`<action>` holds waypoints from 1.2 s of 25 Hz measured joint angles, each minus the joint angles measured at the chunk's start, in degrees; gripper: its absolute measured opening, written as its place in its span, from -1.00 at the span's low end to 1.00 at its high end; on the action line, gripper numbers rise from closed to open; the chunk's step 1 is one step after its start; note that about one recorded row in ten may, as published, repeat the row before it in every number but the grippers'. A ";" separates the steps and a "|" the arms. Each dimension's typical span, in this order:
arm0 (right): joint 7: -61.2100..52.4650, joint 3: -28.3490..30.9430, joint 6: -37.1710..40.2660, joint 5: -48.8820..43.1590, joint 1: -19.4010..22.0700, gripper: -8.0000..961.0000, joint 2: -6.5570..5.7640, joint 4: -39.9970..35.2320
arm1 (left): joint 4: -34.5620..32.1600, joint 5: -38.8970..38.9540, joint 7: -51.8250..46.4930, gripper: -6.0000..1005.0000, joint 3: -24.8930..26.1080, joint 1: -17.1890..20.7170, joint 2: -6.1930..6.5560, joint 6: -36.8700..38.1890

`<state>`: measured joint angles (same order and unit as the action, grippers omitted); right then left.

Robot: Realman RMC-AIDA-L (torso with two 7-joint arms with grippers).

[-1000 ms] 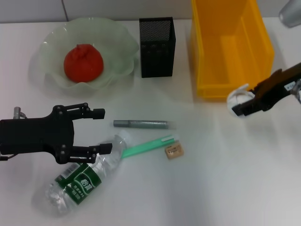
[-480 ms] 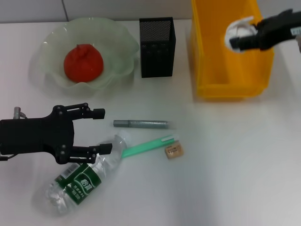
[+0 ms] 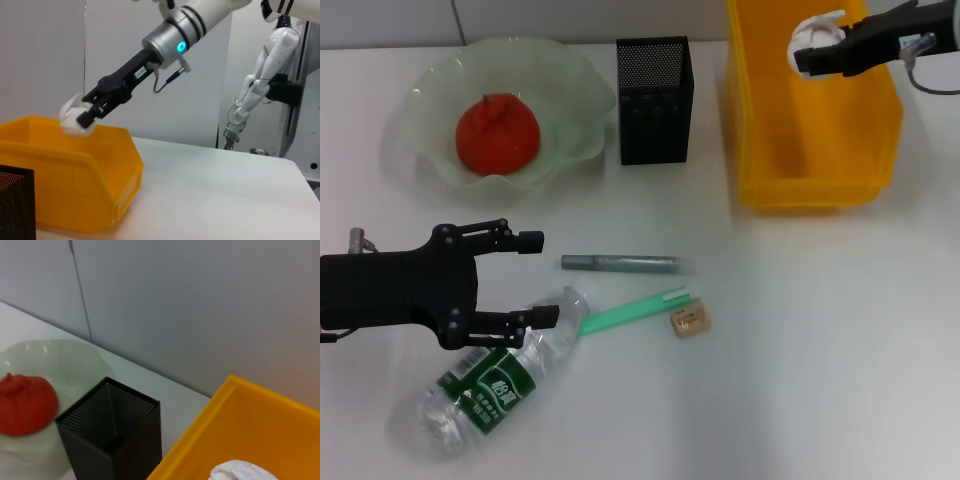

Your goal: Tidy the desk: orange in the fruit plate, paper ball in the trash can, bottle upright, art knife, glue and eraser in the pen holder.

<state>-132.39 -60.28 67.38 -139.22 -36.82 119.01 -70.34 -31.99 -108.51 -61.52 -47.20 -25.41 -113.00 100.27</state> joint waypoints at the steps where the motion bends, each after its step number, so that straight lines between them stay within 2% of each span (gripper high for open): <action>1: 0.07 -0.06 -0.56 -0.37 -0.47 0.22 0.03 0.94 | 0.00 0.02 0.00 0.67 0.00 0.01 -0.01 0.00; 5: 0.53 -0.46 -2.06 -0.71 -0.99 0.28 0.16 2.18 | 0.00 0.05 0.00 0.67 0.00 0.08 -0.02 0.02; 13: 2.02 -1.59 -7.65 1.69 1.00 0.39 0.39 2.20 | 0.00 0.07 0.00 0.67 0.00 0.10 -0.11 0.08; 16: 5.50 -2.85 -10.79 8.06 3.24 0.47 0.35 2.04 | 0.00 0.12 0.00 0.67 0.00 0.10 -0.11 0.17; 19: 12.10 -2.61 -12.57 18.45 6.17 0.64 0.34 1.76 | 0.00 0.14 -0.01 0.67 0.00 0.10 -0.11 0.30; 21: 19.48 -2.30 -12.51 28.66 8.77 0.75 0.28 2.39 | 0.00 0.15 -0.07 0.67 0.02 0.17 -0.11 0.46; 24: 32.22 -1.58 -8.25 44.71 12.44 0.75 0.05 5.92 | 0.00 0.16 -0.15 0.67 0.23 0.25 -0.10 0.60; 26: 40.60 1.03 -1.45 53.46 13.77 0.75 -0.03 11.09 | 0.00 0.16 -0.32 0.67 0.54 0.27 -0.07 0.74; 30: 53.00 8.71 14.01 59.15 13.56 0.75 -0.55 24.22 | 0.00 0.16 -0.86 0.67 0.76 0.25 0.00 0.85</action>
<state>-79.39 -51.57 81.39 -80.07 -23.26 118.45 -46.12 -31.99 -108.35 -62.39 -46.44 -25.16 -113.00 101.12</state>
